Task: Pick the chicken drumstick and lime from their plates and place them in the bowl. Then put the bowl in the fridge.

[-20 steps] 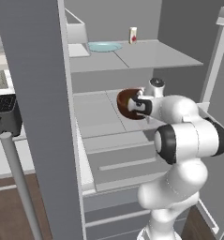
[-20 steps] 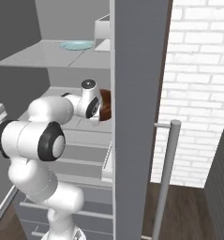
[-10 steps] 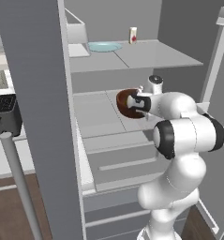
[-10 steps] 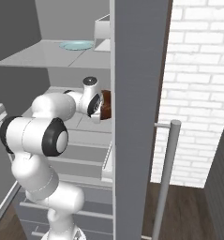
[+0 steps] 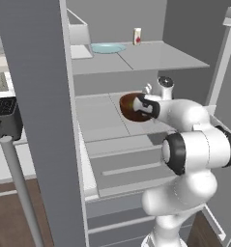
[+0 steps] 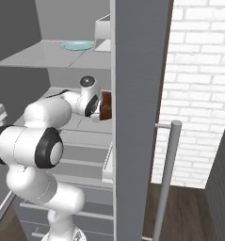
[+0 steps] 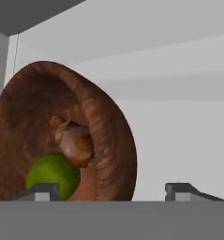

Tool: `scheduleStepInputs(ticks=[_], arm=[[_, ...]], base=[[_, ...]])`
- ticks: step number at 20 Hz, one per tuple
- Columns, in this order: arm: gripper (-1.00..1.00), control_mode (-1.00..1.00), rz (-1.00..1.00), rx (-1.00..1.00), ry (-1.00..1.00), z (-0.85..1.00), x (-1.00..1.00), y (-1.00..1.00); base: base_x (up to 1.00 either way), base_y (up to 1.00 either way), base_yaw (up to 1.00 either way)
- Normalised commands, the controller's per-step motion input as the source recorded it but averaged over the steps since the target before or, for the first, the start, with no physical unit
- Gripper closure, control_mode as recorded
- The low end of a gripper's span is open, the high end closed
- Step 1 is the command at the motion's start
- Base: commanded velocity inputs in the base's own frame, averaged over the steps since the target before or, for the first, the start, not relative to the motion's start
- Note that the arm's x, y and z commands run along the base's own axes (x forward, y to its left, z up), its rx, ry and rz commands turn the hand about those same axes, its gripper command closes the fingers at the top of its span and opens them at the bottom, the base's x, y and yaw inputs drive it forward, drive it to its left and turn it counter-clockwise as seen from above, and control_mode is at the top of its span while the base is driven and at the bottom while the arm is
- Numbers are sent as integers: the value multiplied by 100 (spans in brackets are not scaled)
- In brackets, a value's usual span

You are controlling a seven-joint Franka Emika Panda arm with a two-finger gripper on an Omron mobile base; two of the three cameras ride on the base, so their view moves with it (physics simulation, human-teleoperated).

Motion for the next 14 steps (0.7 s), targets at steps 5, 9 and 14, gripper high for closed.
scheduleStepInputs(ticks=[5, 9, 14], arm=[[-100, -100, 0, -1, -29, 85, -59, 1], [-100, -100, 0, 0, -1, 99, -89, 9], [-100, -100, 0, 0, 2, 97, -85, 12]], base=[[0, 0, 0], [0, 0, 0], [0, 0, 0]])
